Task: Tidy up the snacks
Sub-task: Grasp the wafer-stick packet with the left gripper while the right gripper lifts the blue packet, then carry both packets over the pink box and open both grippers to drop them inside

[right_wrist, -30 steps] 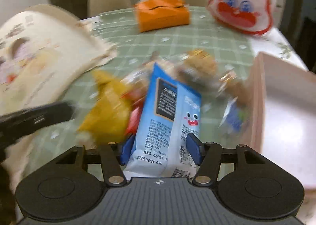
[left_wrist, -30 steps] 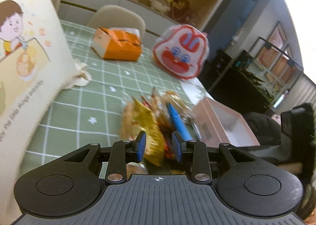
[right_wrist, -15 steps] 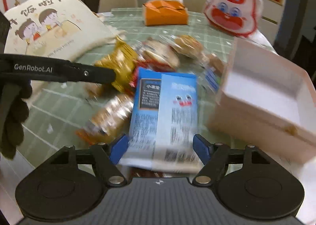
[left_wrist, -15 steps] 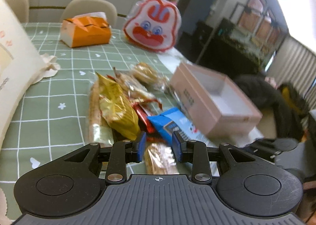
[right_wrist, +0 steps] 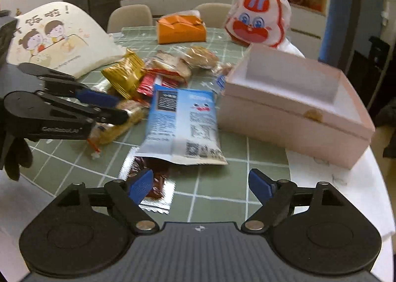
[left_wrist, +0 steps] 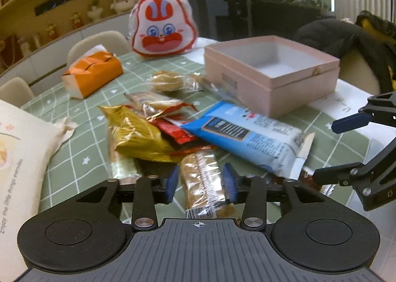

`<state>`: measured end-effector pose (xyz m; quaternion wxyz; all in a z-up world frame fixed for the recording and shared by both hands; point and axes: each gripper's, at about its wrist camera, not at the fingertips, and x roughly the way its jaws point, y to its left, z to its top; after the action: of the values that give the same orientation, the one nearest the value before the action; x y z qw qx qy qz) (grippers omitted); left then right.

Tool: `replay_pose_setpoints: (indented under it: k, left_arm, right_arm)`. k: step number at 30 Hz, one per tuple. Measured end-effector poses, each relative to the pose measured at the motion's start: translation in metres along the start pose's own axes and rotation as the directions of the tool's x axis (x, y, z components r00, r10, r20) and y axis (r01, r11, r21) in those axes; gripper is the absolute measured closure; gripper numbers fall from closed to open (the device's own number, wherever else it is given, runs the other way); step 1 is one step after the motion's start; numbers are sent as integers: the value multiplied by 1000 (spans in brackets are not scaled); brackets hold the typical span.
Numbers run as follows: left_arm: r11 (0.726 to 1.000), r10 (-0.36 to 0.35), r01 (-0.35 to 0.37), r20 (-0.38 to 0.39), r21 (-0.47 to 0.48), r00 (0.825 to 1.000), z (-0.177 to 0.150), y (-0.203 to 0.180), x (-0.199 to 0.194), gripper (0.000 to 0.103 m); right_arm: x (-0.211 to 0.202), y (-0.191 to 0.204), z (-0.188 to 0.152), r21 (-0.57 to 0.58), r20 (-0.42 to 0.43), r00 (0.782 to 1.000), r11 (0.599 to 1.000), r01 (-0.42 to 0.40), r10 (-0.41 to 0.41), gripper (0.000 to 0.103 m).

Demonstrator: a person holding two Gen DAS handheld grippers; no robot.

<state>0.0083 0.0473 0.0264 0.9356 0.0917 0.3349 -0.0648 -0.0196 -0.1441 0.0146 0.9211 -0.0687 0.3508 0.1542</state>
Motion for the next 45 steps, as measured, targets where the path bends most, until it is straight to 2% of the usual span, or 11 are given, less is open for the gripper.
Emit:
replay_pose_setpoints:
  k: [9,11,15,16,20,24,31,35,36,42,45]
  left_arm:
    - [985,-94,89,-32,-147,995,0,22,19,48]
    - [984,-101,96,-28,-150,994,-1,20,23,58]
    - [964,-167,170,32,-206,985,3,22,12,66]
    - [959,-173,181,57,-217,983,5,24,7,76]
    - [937,-157,197,157,-288,975,9,39,-15,77]
    - [918,-166,210,153,-336,974,9,50,-15,77]
    - [910,-152,203,164,-362,975,8,59,-17,77]
    - [899,-154,208,167,-386,974,7,64,-17,77]
    - [898,-154,209,166,-387,974,6,64,-16,77]
    - [902,-197,253,188,-351,962,7,54,-23,77]
    - [879,-293,339,181,-335,939,7,44,-21,77]
  right_arm:
    - [13,-9,-11,73,29,1000,997,-11,8,8]
    - [13,-10,-11,74,30,999,997,-13,11,7]
    - [13,-12,-10,92,26,999,995,-23,20,6]
    - [12,-13,-10,95,28,999,995,-26,24,6]
    - [4,-11,0,100,79,995,993,-67,60,6]
    - [8,-1,26,67,122,991,996,-64,55,6]
    - [67,15,55,78,13,999,996,-48,47,6]
    - [89,28,58,46,-58,997,998,46,-44,10]
    - [86,30,59,37,-60,997,998,45,-42,21]
    - [29,31,46,18,-21,1000,1000,-16,16,23]
    - [-14,21,26,-11,18,1000,1000,-10,10,23]
